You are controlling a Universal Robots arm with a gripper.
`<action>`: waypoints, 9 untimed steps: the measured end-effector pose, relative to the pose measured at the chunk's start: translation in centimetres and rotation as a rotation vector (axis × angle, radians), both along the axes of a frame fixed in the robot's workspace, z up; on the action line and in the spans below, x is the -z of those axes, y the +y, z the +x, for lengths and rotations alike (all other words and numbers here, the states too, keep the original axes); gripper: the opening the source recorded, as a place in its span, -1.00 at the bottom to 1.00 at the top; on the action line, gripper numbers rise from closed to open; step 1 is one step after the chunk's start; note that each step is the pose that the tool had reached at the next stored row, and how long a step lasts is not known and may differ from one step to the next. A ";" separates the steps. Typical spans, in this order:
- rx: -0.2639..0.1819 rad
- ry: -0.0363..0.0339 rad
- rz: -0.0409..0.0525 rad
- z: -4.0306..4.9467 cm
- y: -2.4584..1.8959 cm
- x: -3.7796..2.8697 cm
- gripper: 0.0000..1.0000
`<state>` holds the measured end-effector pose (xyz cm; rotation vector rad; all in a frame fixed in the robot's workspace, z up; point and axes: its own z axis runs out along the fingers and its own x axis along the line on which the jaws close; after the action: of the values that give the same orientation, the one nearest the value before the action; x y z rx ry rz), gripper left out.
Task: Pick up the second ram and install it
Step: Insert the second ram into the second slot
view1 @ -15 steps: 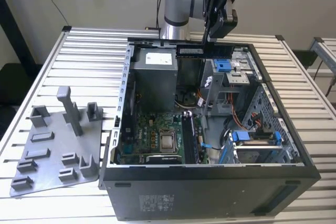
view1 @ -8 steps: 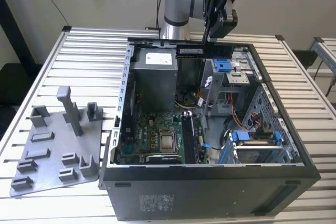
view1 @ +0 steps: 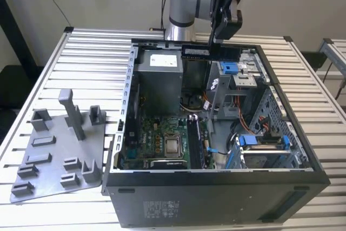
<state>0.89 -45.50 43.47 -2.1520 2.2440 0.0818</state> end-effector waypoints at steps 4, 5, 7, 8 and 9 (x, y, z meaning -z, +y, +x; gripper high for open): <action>0.054 0.0000 0.0001 0.00 0.00 0.01 -0.73; 0.068 0.0000 0.0001 0.00 0.00 0.01 -0.73; 0.098 0.0000 0.0001 0.00 0.00 0.02 -0.73; 0.112 0.0000 0.0000 0.00 0.00 0.01 -0.73; 0.125 0.0000 0.0001 0.00 0.00 0.01 -0.73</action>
<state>0.89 -45.50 43.45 -2.0057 2.3715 0.0786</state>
